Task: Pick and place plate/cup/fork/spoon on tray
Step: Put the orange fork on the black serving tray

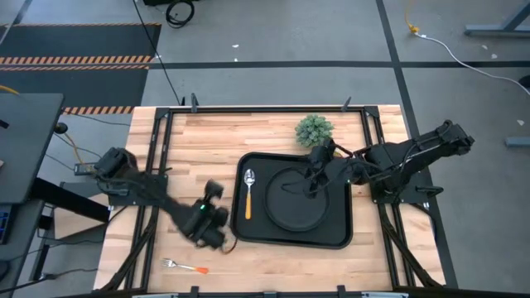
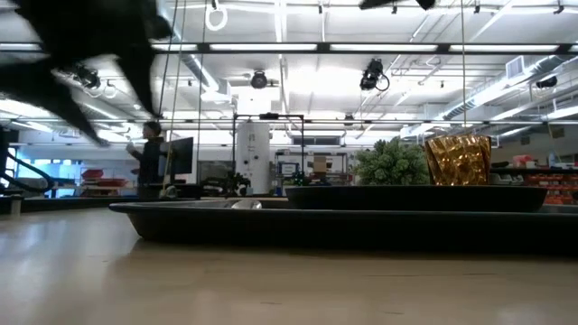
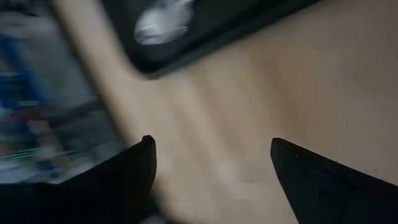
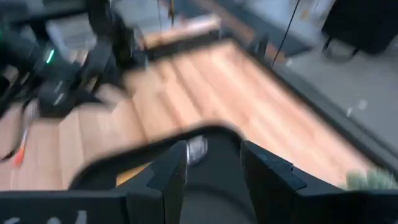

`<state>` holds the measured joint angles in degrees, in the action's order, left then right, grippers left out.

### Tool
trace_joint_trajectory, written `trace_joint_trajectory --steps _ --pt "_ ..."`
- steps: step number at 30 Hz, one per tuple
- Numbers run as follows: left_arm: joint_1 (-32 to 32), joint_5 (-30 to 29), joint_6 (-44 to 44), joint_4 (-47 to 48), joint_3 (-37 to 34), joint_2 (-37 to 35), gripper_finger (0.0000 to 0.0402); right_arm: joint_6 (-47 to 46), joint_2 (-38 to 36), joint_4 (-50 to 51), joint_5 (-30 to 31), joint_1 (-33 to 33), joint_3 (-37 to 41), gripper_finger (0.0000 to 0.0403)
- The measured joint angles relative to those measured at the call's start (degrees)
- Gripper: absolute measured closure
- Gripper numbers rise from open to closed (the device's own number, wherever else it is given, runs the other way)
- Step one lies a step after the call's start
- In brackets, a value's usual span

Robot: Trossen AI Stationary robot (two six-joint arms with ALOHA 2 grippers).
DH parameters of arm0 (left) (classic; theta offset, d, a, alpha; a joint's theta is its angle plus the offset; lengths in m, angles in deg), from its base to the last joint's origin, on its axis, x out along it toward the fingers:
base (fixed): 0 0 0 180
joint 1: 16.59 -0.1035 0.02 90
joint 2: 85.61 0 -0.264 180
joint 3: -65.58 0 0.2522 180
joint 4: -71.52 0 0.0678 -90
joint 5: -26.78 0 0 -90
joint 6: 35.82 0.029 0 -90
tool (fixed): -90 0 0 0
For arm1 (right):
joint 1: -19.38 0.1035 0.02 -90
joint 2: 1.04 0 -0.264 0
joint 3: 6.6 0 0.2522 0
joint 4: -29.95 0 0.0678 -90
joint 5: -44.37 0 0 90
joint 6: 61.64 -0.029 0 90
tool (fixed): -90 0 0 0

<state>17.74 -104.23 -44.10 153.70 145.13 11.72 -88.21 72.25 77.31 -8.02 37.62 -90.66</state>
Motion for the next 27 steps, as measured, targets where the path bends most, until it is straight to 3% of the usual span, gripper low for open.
trace_joint_trajectory --steps 6,10,13,19,24,27 --pt "10.01 15.63 -21.37 0.14 5.70 -0.07 0.0083 6.73 7.00 -16.41 11.55 5.70 -0.06 0.0248" --pt "13.97 24.95 -39.68 0.21 11.06 -0.05 0.0083 6.80 13.52 -27.77 11.04 9.91 -0.02 0.0257" --pt "17.16 30.91 -48.50 0.10 14.62 -0.05 0.0083 6.75 16.85 -36.04 9.34 12.52 0.00 0.0265" --pt "26.74 31.89 -64.24 -3.12 18.66 -0.05 0.0083 7.49 19.46 -49.43 10.52 17.25 0.00 0.0275" --pt "35.62 29.15 -80.33 -10.21 18.08 0.25 0.0083 8.56 20.40 -50.68 22.78 23.59 -0.52 0.0285" --pt "39.44 29.75 -91.28 -11.90 17.85 1.67 0.0083 8.37 21.77 -50.24 27.04 27.13 -2.83 0.0293"
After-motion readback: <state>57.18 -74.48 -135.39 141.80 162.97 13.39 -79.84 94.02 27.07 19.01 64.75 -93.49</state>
